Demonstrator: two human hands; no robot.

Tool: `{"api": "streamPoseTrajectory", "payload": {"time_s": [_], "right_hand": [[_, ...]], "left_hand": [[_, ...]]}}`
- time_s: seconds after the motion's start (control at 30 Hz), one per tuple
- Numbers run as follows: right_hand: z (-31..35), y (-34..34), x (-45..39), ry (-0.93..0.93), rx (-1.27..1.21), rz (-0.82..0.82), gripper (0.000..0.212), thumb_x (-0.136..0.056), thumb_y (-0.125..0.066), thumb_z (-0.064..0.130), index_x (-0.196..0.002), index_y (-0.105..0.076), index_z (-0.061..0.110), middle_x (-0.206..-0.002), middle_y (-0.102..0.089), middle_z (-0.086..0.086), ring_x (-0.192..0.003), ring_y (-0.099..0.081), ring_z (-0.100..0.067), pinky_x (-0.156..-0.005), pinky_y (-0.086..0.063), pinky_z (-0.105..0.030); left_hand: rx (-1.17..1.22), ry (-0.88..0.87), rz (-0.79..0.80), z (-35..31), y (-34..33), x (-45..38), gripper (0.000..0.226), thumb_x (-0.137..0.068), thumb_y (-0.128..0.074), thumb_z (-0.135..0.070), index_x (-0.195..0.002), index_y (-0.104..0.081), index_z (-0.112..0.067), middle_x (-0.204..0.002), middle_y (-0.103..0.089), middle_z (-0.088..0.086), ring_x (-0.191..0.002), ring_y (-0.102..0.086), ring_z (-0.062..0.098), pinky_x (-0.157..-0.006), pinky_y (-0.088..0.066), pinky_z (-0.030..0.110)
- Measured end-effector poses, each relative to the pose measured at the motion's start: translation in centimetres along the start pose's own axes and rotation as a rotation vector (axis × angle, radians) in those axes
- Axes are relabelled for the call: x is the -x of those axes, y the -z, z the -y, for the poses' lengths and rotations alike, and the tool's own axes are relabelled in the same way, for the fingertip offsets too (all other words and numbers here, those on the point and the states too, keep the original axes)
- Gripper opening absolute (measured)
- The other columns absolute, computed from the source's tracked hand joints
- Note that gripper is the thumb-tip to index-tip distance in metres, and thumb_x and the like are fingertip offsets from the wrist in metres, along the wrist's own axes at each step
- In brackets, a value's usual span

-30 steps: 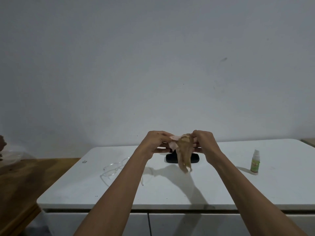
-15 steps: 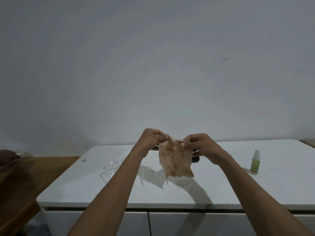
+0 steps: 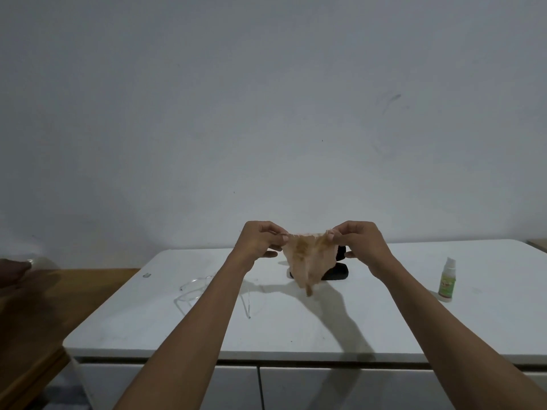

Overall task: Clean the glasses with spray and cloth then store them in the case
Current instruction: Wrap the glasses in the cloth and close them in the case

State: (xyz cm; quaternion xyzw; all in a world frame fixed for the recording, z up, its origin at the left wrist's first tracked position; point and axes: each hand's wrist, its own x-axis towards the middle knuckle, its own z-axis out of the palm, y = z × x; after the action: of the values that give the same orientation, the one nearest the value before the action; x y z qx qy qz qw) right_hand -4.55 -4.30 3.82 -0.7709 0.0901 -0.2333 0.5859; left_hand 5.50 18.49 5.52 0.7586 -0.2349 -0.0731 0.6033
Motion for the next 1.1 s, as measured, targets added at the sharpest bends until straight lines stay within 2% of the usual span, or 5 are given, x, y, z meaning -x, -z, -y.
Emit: {"api": "streamPoseTrajectory", "payload": {"time_s": [0.2,0.5,0.7,0.83,1.1], "right_hand": [[0.2,-0.1,-1.4,0.003,0.015,-0.033,0.007,-0.084,-0.082,0.019,-0.085,-0.079,0.012,-0.081,-0.074,0.003,-0.076,-0.064,-0.014,-0.068,-0.050,-0.033],[-0.2,0.0,-3.1,-0.028,0.111,-0.088,0.016,-0.079,-0.087,0.020,-0.079,-0.074,0.010,-0.075,-0.070,0.001,-0.069,-0.060,-0.013,-0.060,-0.048,-0.027],[-0.6,0.0,-3.6,-0.029,0.132,-0.077,0.009,-0.082,-0.084,0.020,-0.083,-0.078,0.013,-0.079,-0.072,0.001,-0.072,-0.063,-0.013,-0.061,-0.048,-0.025],[-0.8,0.6,-3.3,-0.078,0.216,0.048,0.006,-0.083,-0.081,0.015,-0.081,-0.076,0.012,-0.082,-0.071,-0.003,-0.076,-0.063,-0.015,-0.060,-0.048,-0.024],[-2.2,1.8,0.1,-0.229,0.541,0.453,0.013,-0.084,-0.073,0.007,-0.078,-0.080,0.017,-0.092,-0.079,-0.003,-0.079,-0.067,-0.012,-0.064,-0.052,-0.024]], "left_hand": [[0.015,-0.015,-0.066,0.4,-0.6,-1.3,0.011,-0.082,-0.078,-0.008,-0.092,-0.077,-0.003,-0.076,-0.072,0.002,-0.068,-0.066,0.018,-0.071,-0.056,0.031],[-0.002,-0.026,-0.090,0.8,-0.6,-3.2,0.010,-0.082,-0.080,-0.012,-0.087,-0.077,-0.004,-0.077,-0.074,0.001,-0.065,-0.067,0.016,-0.070,-0.056,0.032],[-0.015,-0.030,-0.086,1.1,-0.6,-3.8,0.008,-0.081,-0.080,-0.012,-0.086,-0.078,-0.006,-0.076,-0.074,0.001,-0.064,-0.066,0.015,-0.069,-0.055,0.031],[-0.089,-0.015,0.007,1.5,-0.3,-3.2,0.009,-0.082,-0.079,-0.012,-0.088,-0.078,-0.006,-0.077,-0.073,0.001,-0.068,-0.067,0.015,-0.071,-0.056,0.032],[-0.379,0.116,0.416,3.5,-0.2,0.0,0.010,-0.080,-0.081,-0.011,-0.089,-0.082,-0.010,-0.080,-0.075,0.006,-0.068,-0.064,0.014,-0.066,-0.054,0.027]]}}
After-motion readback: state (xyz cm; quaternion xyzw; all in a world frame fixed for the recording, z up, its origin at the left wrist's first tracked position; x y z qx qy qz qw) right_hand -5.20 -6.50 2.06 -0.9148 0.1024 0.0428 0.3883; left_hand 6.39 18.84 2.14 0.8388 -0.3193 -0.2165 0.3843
